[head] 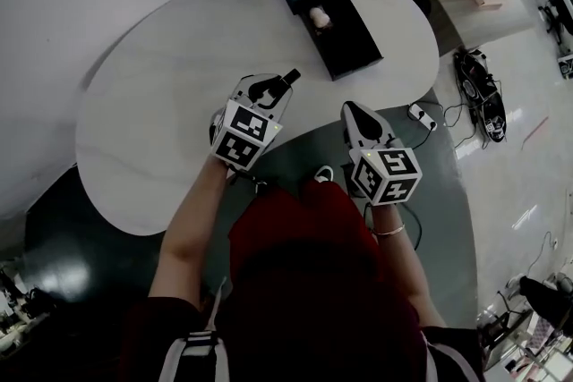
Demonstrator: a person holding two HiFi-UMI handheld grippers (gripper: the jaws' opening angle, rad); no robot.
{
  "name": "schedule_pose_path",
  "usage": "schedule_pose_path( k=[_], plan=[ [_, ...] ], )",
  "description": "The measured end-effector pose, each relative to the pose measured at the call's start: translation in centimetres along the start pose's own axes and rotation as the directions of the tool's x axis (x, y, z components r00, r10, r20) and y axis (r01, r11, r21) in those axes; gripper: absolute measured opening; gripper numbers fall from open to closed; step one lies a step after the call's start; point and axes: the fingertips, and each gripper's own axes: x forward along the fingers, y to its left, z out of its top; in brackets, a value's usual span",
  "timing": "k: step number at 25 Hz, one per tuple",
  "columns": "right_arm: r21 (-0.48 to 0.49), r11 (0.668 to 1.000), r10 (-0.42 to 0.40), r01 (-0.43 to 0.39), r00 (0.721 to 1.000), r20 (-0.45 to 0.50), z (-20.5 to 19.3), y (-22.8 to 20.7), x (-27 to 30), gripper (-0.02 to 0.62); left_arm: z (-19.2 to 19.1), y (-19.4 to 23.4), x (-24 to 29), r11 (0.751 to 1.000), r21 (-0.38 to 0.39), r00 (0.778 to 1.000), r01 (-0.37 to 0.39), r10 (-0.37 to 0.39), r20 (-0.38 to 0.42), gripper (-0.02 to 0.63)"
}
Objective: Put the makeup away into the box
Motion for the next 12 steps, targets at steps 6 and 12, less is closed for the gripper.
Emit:
schedule_pose_path(
  k=[6,12],
  plan=[
    [0.019,0.999,-0.028,0.028,0.999,0.017,0.8,-4.3,-1.4,0.015,4.1,-2.4,4.3,1.0,0.015,1.0,0.026,-0.026,0.017,0.109],
    [0.04,0.998,-0.057,0.057,0.998,0.016,1.0,-8.1,-2.7,0.015,6.6,-3.4,7.9,1.0,0.009,1.0,0.009,-0.009,0.019,0.109]
  ],
)
